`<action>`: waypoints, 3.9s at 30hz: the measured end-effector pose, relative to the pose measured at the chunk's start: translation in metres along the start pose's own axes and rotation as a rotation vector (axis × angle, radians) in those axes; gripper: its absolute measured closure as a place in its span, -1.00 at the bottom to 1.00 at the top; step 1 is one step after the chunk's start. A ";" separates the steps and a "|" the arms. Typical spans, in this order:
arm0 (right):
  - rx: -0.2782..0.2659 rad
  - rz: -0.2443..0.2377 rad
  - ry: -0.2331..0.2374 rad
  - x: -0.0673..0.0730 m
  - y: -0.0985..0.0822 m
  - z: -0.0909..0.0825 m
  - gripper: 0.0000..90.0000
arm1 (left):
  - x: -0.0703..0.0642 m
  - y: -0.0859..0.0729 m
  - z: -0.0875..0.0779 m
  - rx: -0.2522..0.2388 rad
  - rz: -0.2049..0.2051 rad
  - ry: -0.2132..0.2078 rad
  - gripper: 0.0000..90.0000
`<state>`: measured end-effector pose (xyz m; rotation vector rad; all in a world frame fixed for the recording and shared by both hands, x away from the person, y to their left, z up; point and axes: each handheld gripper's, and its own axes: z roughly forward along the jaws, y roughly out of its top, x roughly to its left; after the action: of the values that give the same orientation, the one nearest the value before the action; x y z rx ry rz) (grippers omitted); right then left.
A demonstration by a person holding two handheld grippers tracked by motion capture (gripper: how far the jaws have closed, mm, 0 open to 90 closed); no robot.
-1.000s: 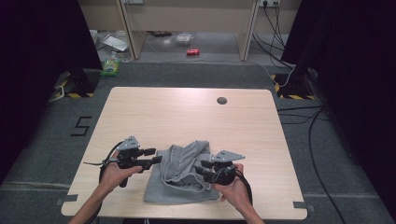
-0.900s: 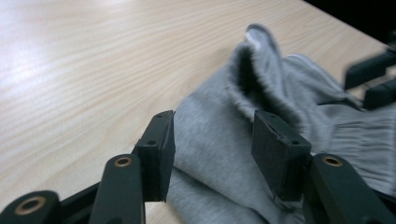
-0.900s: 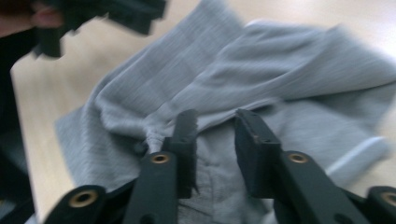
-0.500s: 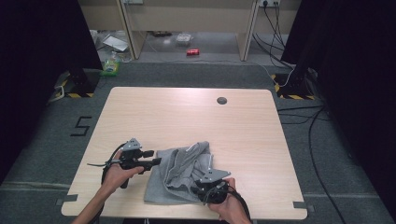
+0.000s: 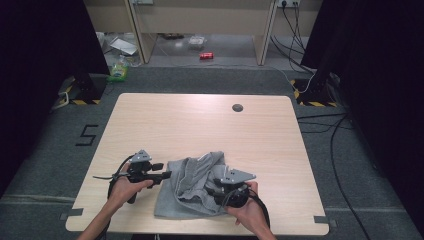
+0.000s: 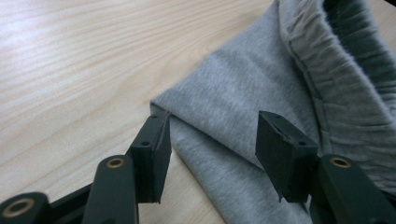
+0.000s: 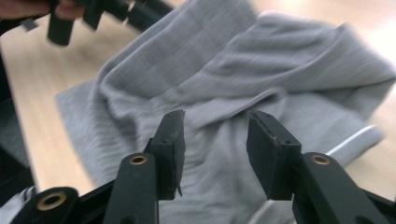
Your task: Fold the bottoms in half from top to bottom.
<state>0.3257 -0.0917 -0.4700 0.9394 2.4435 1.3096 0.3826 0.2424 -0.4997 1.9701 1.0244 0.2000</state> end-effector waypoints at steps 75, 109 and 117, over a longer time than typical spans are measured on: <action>-0.059 -0.050 0.009 0.032 -0.010 -0.029 0.61 | 0.001 -0.002 -0.009 0.048 0.049 0.041 -0.16; -0.005 0.008 -0.071 0.016 -0.007 -0.011 0.01 | -0.080 -0.027 -0.021 0.007 0.154 -0.059 -0.26; -0.024 0.064 -0.144 -0.020 0.008 -0.006 -0.12 | -0.055 -0.009 -0.017 -0.009 0.104 -0.015 -0.33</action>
<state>0.3418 -0.1052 -0.4616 1.0747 2.3023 1.2422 0.3336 0.2159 -0.4840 2.0154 0.9109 0.2454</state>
